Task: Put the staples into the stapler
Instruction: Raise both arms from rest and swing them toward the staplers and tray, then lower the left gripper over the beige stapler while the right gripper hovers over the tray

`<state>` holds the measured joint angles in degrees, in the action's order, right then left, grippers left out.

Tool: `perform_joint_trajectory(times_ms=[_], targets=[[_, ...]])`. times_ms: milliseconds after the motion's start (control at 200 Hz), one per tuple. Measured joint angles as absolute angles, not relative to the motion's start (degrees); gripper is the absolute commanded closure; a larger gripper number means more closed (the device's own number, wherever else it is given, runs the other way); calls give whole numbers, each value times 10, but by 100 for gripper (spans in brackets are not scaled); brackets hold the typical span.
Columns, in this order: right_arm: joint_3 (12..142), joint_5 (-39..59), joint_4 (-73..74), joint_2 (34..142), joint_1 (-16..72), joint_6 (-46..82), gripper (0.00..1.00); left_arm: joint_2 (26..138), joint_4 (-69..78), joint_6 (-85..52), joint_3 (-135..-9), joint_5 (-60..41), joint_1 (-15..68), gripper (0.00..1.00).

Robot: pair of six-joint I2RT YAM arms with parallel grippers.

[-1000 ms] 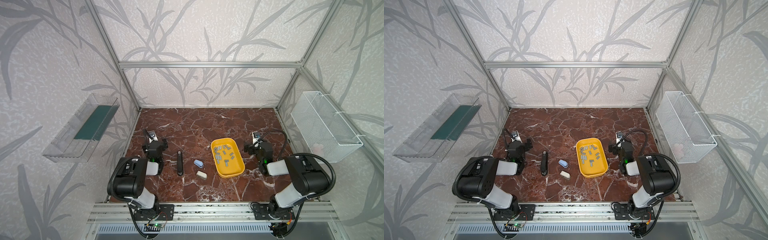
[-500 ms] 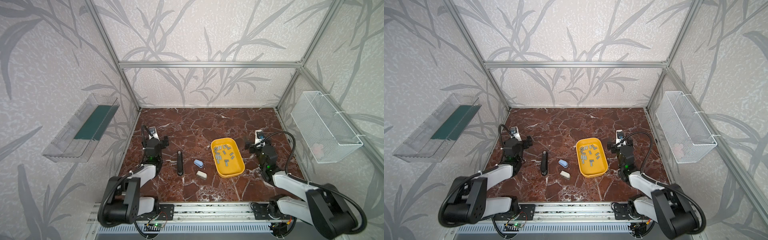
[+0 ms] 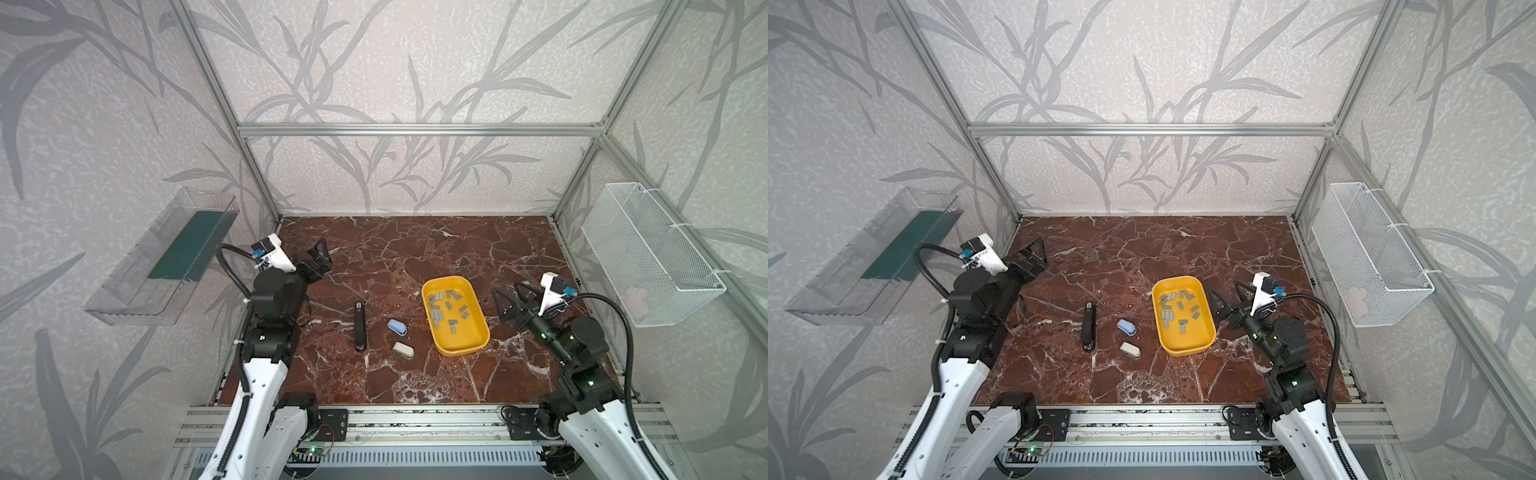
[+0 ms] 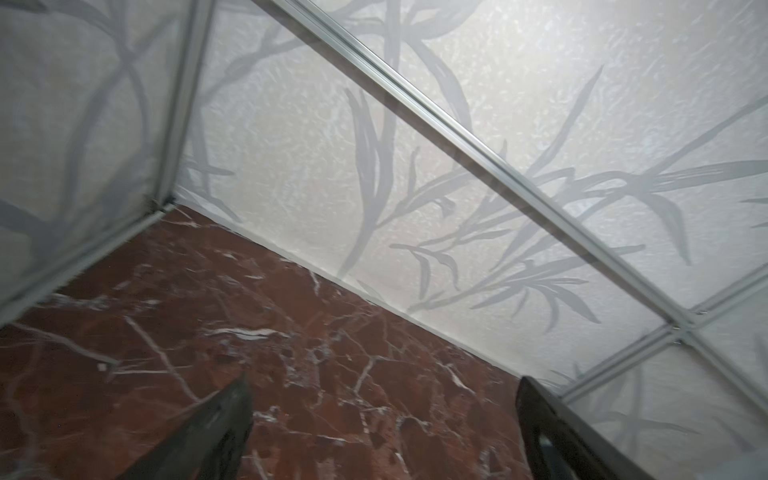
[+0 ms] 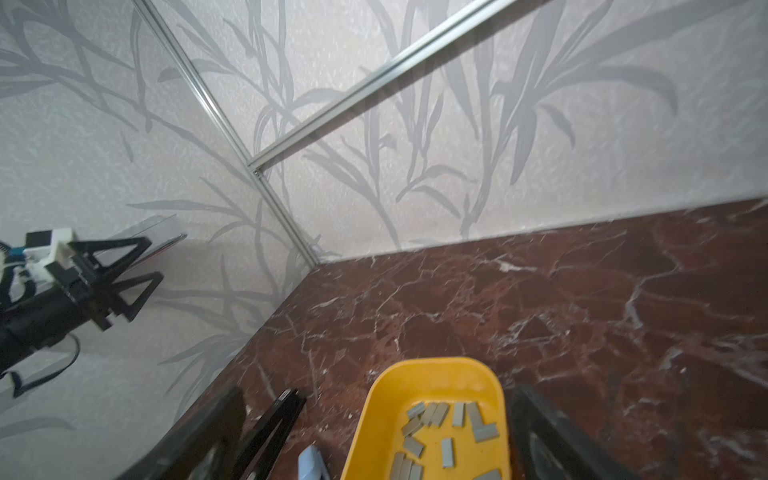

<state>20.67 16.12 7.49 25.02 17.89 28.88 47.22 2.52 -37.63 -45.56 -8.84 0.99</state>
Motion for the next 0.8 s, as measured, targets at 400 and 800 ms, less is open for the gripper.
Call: perform_joint_trajectory(times_ms=[400, 800], targets=[[303, -37, -18, 463, 630, 272, 39, 625, 6, -429, -724, -306, 6, 1], [334, -136, 17, 686, 764, 331, 51, 592, -99, 59, -602, -459, 63, 1]])
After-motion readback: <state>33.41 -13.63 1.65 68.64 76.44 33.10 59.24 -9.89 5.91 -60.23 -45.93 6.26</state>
